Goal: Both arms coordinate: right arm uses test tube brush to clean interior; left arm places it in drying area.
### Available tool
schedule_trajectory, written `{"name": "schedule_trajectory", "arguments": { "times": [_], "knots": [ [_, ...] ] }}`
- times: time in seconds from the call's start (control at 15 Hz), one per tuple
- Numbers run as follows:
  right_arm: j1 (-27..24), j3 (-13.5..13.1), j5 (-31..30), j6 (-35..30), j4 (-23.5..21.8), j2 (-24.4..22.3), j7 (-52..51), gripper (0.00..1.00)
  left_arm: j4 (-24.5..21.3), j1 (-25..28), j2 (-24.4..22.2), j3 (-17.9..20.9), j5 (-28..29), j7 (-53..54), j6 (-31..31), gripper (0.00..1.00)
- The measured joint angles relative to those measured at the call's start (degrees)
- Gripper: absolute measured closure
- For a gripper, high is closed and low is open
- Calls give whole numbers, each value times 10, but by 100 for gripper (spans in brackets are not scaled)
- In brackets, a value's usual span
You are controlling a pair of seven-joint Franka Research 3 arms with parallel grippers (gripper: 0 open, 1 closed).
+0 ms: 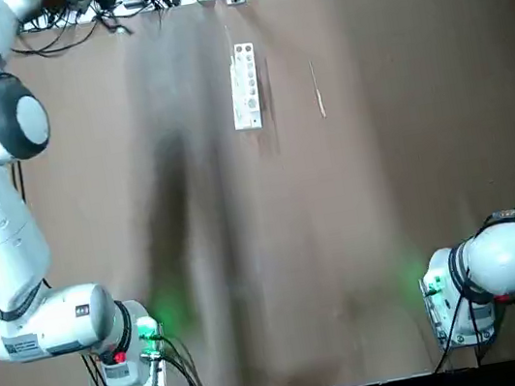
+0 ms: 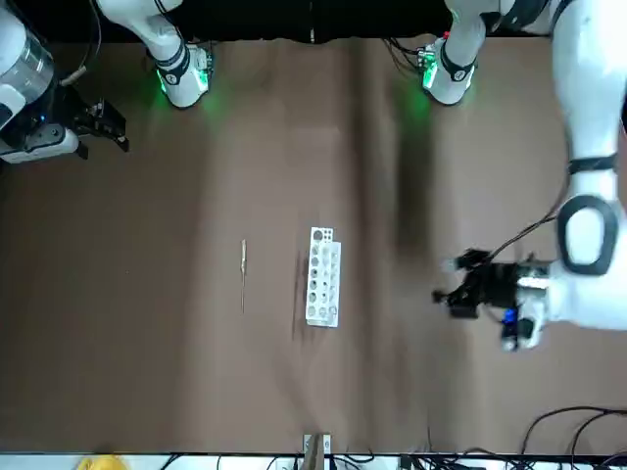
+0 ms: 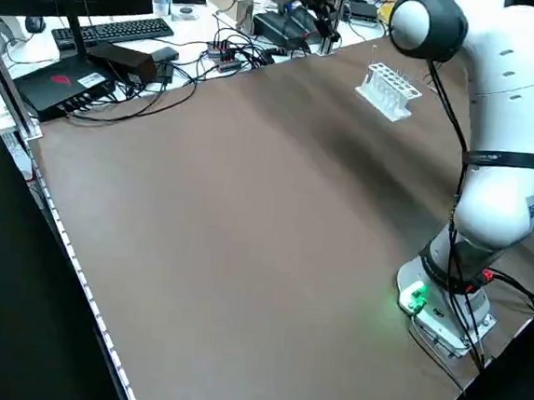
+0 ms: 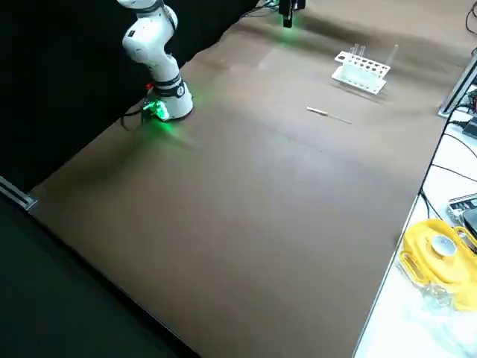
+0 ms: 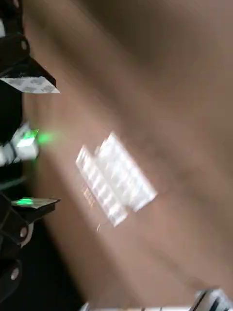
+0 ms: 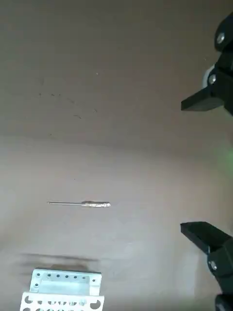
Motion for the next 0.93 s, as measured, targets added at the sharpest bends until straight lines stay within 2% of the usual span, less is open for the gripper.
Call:
{"name": "schedule_trajectory", "arguments": {
  "times": [0.2,0.47,0.6,0.73,0.93],
  "knots": [
    [0,0,0,-4,-2,0,-5,0,-2,14,-63,0,143,43,-59,0],
    [0,0,0,-5,-8,0,-22,0,-10,18,-147,0,289,231,-76,0],
    [-1,-2,-1,-5,-8,-2,-52,0,-18,19,-183,0,321,305,-75,0],
    [-9,-5,-1,-5,-8,-3,-69,0,-44,21,-216,0,329,338,-57,0],
    [-19,-6,-1,-5,-8,-4,-74,0,-154,21,-283,-2,329,372,33,0]
  ]
}}
